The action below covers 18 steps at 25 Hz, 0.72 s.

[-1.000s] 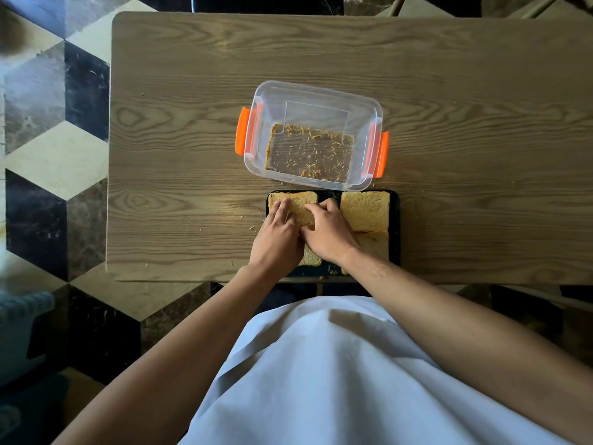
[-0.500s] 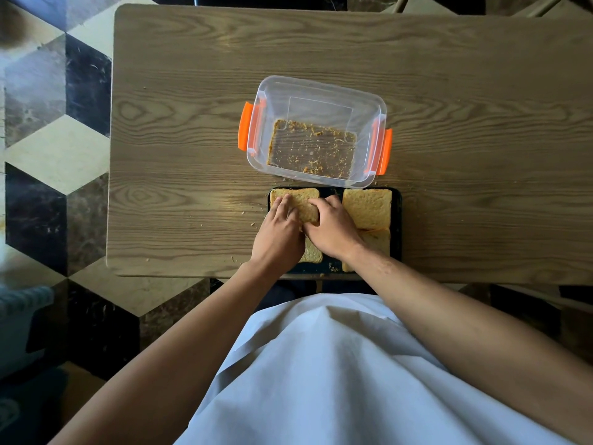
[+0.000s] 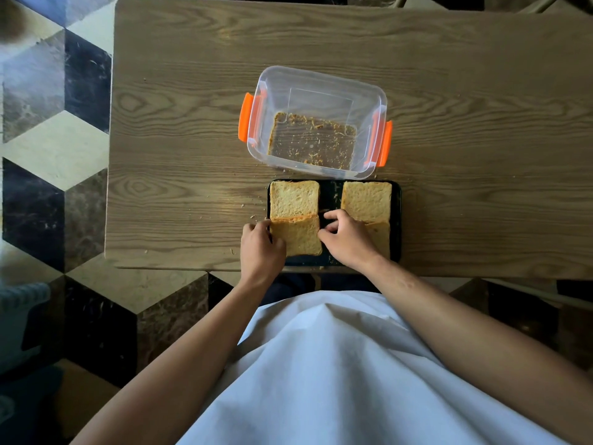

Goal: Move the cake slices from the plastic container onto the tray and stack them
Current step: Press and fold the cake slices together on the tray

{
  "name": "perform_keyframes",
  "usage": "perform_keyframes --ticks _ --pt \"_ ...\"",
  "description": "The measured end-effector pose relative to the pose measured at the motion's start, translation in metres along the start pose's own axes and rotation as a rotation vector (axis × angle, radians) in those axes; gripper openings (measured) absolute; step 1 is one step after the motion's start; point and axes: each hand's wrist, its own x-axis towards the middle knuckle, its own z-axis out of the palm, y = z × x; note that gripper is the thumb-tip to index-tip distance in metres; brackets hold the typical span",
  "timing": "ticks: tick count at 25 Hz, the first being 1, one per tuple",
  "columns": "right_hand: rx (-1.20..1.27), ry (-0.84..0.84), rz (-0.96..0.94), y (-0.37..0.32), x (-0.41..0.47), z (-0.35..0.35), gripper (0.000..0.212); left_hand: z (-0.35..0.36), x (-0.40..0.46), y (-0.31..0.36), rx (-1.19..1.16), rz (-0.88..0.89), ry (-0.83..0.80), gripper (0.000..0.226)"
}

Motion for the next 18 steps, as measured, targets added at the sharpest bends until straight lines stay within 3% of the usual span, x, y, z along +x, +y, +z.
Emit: perform_keyframes --ticks 11,18 --pt "0.051 -0.053 0.060 0.008 -0.010 0.007 0.043 0.002 -0.005 0.007 -0.083 -0.076 -0.020 0.040" --pt "0.054 -0.060 0.072 0.006 -0.010 0.010 0.043 0.002 -0.007 0.008 0.095 0.023 -0.072 0.029"
